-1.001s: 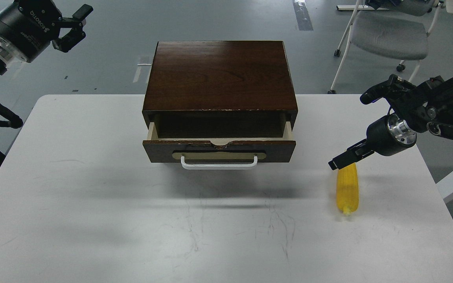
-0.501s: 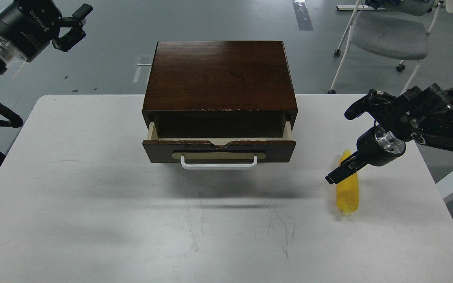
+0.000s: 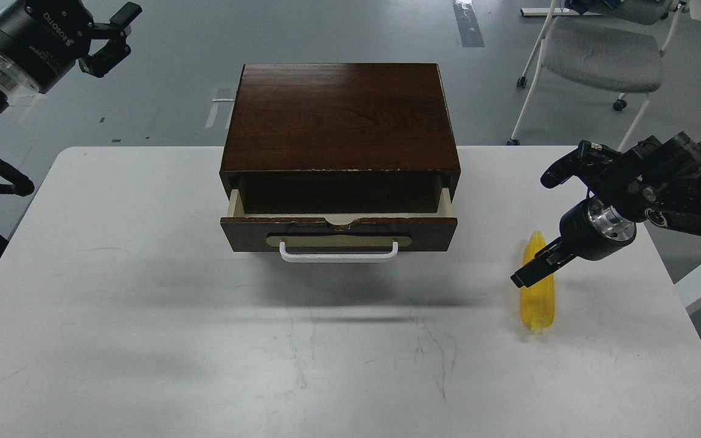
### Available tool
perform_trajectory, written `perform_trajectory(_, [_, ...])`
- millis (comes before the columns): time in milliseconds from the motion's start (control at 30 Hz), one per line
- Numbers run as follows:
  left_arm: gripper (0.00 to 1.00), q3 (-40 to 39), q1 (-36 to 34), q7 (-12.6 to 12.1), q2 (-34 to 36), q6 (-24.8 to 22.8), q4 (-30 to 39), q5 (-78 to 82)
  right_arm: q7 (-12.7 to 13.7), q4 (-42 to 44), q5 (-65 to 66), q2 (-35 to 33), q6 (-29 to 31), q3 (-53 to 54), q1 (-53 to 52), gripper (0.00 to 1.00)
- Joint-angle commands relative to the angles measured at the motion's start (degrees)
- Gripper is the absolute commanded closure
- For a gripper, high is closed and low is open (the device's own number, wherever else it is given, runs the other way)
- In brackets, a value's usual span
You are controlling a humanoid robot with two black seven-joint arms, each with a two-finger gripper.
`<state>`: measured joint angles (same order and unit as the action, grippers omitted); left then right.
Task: Put corn in drawer with both arms
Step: 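Lower the right gripper onto the yellow corn and grasp it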
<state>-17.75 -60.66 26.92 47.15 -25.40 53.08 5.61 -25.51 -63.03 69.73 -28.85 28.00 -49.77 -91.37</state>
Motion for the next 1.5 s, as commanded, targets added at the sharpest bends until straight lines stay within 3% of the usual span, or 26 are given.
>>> perform_trajectory(0, [0.02, 0.0, -0.3, 0.0, 0.0, 0.0, -0.3, 0.1, 1.7, -1.8, 2.9, -0.3, 0.0, -1.9, -2.1, 0.00])
perform_trajectory(100, [0.02, 0.0, -0.4, 0.1, -0.1, 0.0, -0.4, 0.0, 2.7, -4.3, 2.7, -1.2, 0.0, -2.2, -3.5, 0.00])
perform_trajectory(367, [0.02, -0.7, -0.3, 0.2, -0.4, 0.1, -0.5, 0.0, 9.6, -5.3, 2.0, -2.4, 0.0, -2.2, -3.6, 0.00])
perform_trajectory(534, [0.02, -0.8, -0.4, 0.2, -0.4, 0.2, -0.6, 0.0, 20.7, -6.4, -8.6, -2.6, 0.0, -2.3, -3.1, 0.00])
perform_trajectory(601, [0.02, -0.8, -0.4, 0.2, -0.4, 0.2, -0.6, 0.0, 22.2, -7.0, -11.2, -2.6, 0.0, -2.2, -2.5, 0.00])
perform_trajectory(968, [0.02, -0.7, -0.4, 0.2, -0.3, 0.0, -0.9, 0.0, 24.2, -6.8, -12.9, -2.0, -0.3, -1.7, 0.4, 0.00])
perform_trajectory(1135, [0.02, -0.7, -0.4, 0.2, -0.2, 0.0, -1.0, 0.0, 26.0, -6.9, -21.6, -0.9, -0.3, -1.6, 0.4, 0.00])
perform_trajectory(1469, [0.02, -0.7, -0.3, 0.2, 0.1, 0.0, -0.9, 0.0, 26.1, -6.4, -23.5, -0.8, -3.0, -1.3, 2.2, 0.00])
